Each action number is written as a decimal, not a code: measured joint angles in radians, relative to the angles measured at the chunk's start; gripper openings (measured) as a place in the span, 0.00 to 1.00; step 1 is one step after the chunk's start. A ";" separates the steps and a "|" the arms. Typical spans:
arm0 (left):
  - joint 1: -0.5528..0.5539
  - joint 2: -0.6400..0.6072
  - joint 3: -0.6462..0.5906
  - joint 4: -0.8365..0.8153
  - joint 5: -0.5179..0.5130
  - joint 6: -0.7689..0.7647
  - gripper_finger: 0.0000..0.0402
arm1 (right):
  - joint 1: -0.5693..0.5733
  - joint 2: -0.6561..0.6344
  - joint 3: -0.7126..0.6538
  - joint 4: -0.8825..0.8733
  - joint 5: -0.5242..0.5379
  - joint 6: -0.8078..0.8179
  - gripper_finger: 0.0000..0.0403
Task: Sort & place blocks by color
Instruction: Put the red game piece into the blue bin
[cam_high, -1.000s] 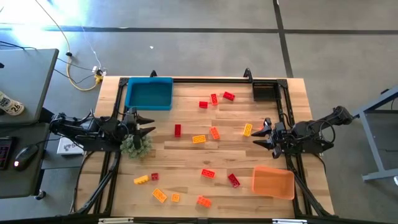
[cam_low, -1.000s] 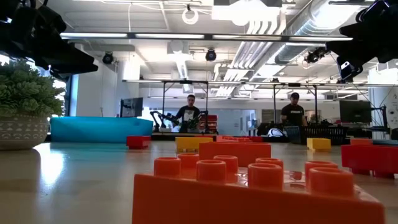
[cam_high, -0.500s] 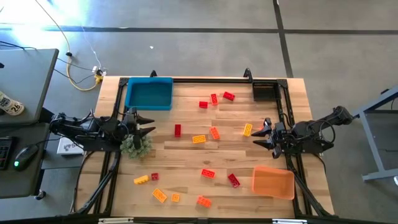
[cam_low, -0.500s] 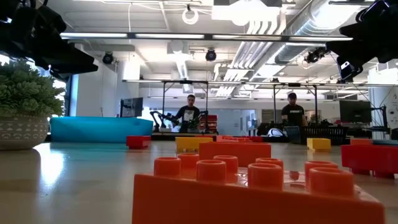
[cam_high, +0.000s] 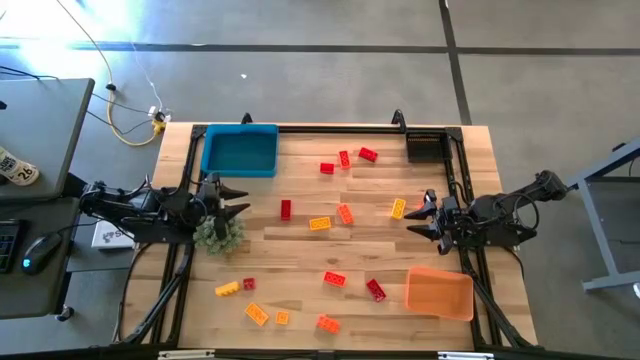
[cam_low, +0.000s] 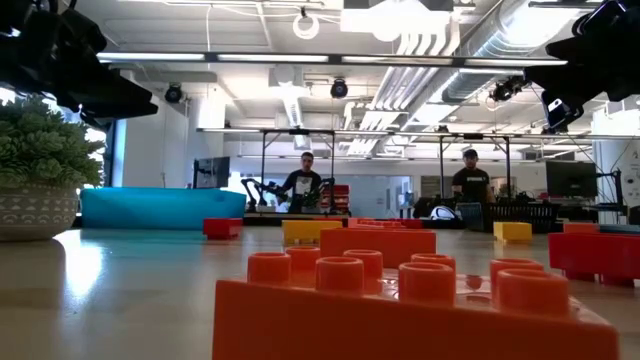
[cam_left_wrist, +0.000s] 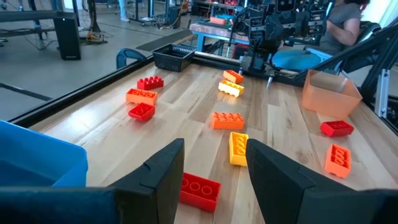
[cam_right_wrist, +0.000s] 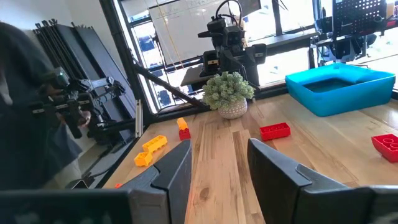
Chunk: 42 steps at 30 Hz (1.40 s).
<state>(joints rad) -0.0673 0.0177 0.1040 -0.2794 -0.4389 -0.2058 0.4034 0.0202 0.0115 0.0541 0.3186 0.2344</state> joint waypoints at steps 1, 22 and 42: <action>0.000 0.000 0.000 0.000 0.000 0.000 0.40 | 0.000 0.000 0.000 0.000 0.000 0.000 0.36; 0.002 0.000 0.000 0.215 -0.085 -0.292 0.40 | 0.000 0.000 0.000 0.000 0.000 0.000 0.36; 0.003 0.112 0.125 0.732 -0.303 0.068 0.40 | 0.000 0.000 0.000 0.000 0.000 0.000 0.36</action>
<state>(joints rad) -0.0647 0.1295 0.2292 0.4524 -0.7423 -0.1379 0.4034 0.0202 0.0113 0.0542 0.3185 0.2348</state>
